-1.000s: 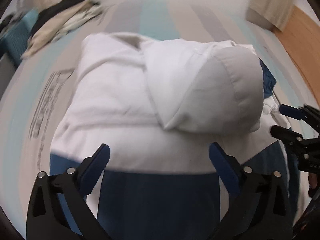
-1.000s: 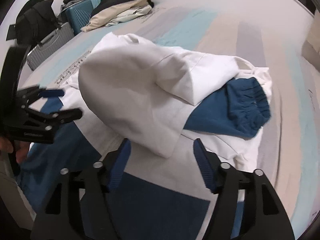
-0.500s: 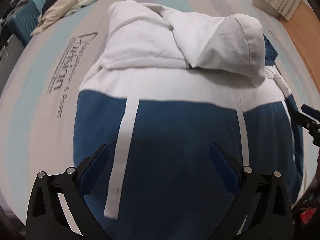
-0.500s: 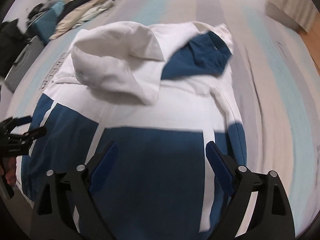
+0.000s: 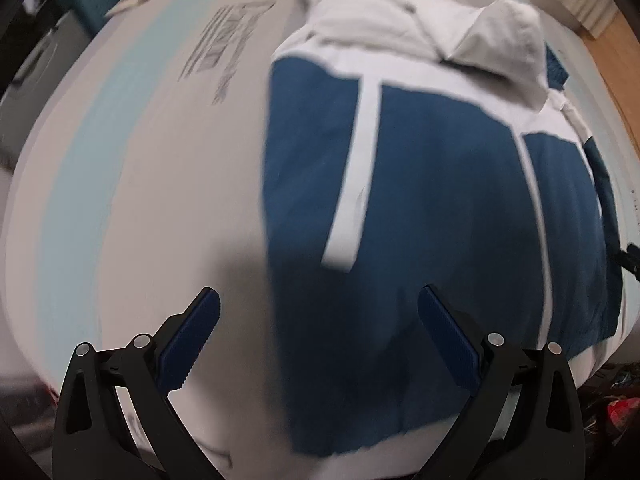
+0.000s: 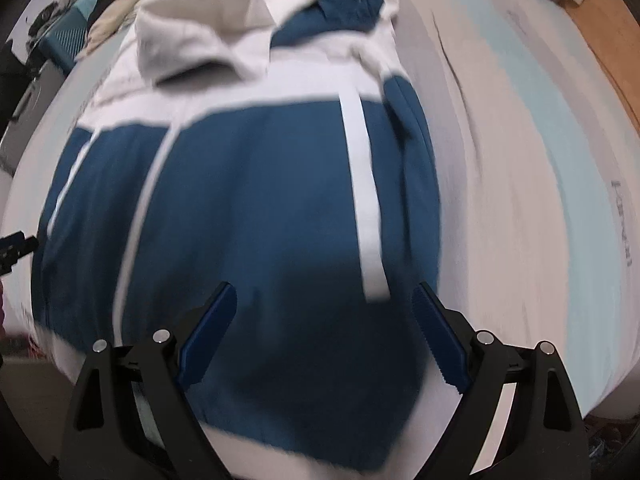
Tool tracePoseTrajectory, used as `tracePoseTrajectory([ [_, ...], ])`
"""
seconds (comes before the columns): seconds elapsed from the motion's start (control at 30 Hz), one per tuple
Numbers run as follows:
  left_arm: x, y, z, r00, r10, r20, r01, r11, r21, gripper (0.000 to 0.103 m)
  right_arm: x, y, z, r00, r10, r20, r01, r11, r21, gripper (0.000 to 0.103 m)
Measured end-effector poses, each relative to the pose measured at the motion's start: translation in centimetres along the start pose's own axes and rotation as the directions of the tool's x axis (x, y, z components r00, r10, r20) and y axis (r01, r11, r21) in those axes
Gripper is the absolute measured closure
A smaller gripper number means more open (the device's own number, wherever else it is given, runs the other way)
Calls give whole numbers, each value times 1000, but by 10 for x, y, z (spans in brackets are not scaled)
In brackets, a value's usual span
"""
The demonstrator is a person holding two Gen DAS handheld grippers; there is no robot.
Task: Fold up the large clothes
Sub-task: 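Open both grippers and move them to the blue jacket hem, then grasp the blue hem with the right gripper while the left gripper grasps the hem beside it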
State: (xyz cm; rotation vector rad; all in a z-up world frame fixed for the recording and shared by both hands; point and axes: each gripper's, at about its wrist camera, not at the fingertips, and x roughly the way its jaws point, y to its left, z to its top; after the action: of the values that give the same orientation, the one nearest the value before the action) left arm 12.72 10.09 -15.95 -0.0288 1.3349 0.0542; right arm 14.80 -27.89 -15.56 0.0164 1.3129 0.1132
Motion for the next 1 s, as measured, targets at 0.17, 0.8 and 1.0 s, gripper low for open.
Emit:
tracePoseTrajectory([
  [0.17,10,16,-34,998,-8,-69,6,1000,-26,6,-1,-24,-30,997,49,-66,-46,998,42,18],
  [0.8,13,27,-62,994,-63,-89,59,997,-40,6,32,-27,-56,969,195,-149,-173,974,146,61],
  [1.0,4,41,-64,992,-82,-93,77,995,-57,6,36,-21,-53,976,130,-176,-111,987,113,83],
])
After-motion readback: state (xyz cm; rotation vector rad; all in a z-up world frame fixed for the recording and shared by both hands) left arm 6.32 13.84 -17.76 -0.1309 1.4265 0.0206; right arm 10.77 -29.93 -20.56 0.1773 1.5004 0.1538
